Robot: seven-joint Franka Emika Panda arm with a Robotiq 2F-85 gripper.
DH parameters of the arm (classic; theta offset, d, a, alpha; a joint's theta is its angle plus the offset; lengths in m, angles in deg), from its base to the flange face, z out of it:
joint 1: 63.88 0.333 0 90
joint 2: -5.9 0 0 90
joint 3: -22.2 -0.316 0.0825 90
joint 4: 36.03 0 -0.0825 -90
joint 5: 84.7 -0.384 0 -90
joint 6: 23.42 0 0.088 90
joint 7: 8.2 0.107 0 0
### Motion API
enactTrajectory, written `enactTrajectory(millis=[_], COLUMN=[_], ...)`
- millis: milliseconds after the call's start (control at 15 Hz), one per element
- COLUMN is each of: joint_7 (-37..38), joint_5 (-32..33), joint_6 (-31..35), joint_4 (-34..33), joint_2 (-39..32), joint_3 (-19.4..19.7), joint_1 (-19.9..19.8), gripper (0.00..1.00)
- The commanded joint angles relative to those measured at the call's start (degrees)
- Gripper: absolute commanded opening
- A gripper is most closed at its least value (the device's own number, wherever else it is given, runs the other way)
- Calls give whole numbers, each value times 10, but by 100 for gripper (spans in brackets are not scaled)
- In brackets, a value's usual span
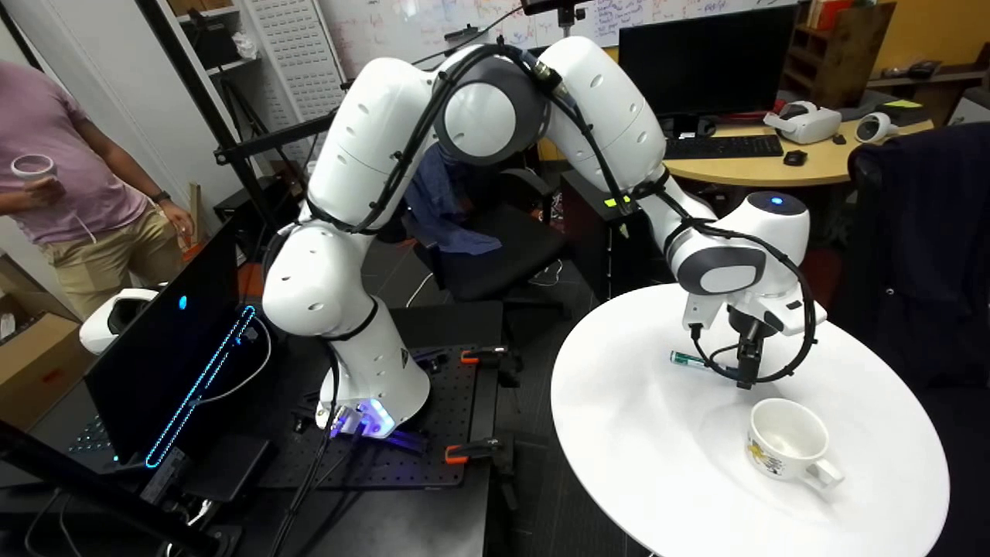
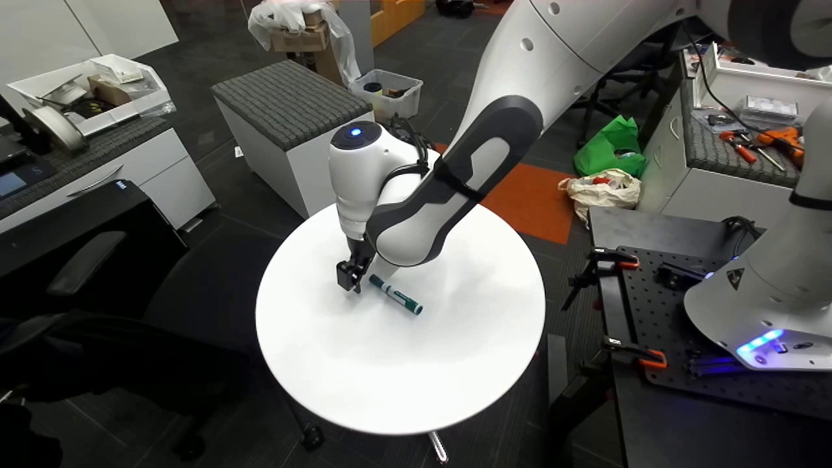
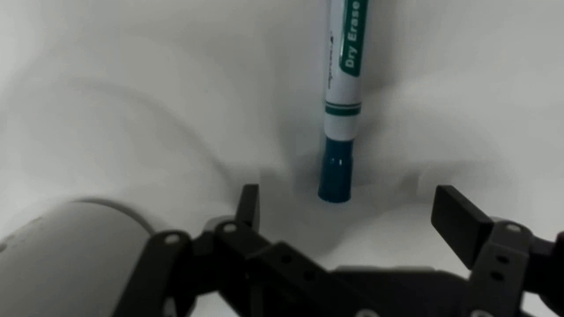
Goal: Pick the marker then put it back on the table
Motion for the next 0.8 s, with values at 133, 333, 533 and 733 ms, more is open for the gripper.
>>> enactTrajectory(millis=[133,333,533,733], joint_7=[30,22,4,3], joint_5=[3,-3,-11,-12], joint_6=[24,14,-11,-20], joint_4=[2,-1,-9,-10], joint_2=[-6,-7,-10,-12], joint_3=[23,17,2,-2], joint_1=[30,23,8,4], gripper=[100,100,100,100])
